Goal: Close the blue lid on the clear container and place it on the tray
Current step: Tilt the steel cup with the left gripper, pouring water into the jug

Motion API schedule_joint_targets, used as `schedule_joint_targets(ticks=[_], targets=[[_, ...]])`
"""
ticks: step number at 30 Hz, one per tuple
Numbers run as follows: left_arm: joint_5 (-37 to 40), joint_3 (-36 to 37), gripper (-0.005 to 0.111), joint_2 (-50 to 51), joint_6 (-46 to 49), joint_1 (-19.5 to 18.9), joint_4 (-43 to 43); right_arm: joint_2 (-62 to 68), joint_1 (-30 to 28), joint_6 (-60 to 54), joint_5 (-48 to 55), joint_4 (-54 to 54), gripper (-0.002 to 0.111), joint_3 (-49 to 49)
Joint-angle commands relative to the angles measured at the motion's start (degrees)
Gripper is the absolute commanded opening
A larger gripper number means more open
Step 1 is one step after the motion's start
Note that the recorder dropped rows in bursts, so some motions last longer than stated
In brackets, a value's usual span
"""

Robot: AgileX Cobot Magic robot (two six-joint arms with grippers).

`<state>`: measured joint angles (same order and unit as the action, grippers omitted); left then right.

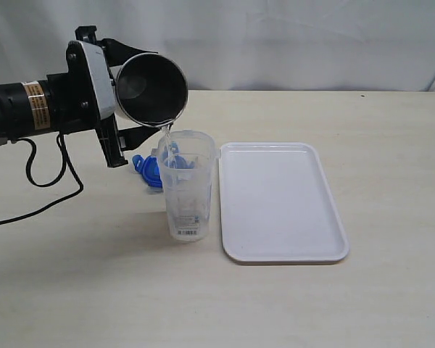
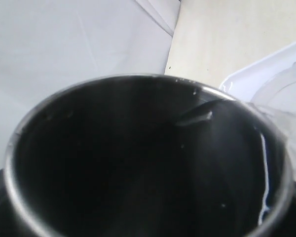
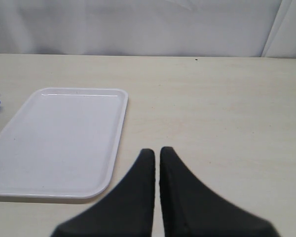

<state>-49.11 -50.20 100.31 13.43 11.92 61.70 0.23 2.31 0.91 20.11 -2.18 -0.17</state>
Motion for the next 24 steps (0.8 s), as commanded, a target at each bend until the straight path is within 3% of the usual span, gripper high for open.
schedule_joint_targets(ticks=[1, 24], targets=[[-3.5, -0.9, 0.0, -1.1, 1.4, 0.2, -2.5, -0.2, -0.2, 0.0, -0.3, 0.0, 0.004, 0.2], [-3.1, -0.9, 0.0, -1.1, 2.8, 0.2, -2.4, -0.2, -0.2, 0.0, -0.3, 0.0, 0.004, 0.2]])
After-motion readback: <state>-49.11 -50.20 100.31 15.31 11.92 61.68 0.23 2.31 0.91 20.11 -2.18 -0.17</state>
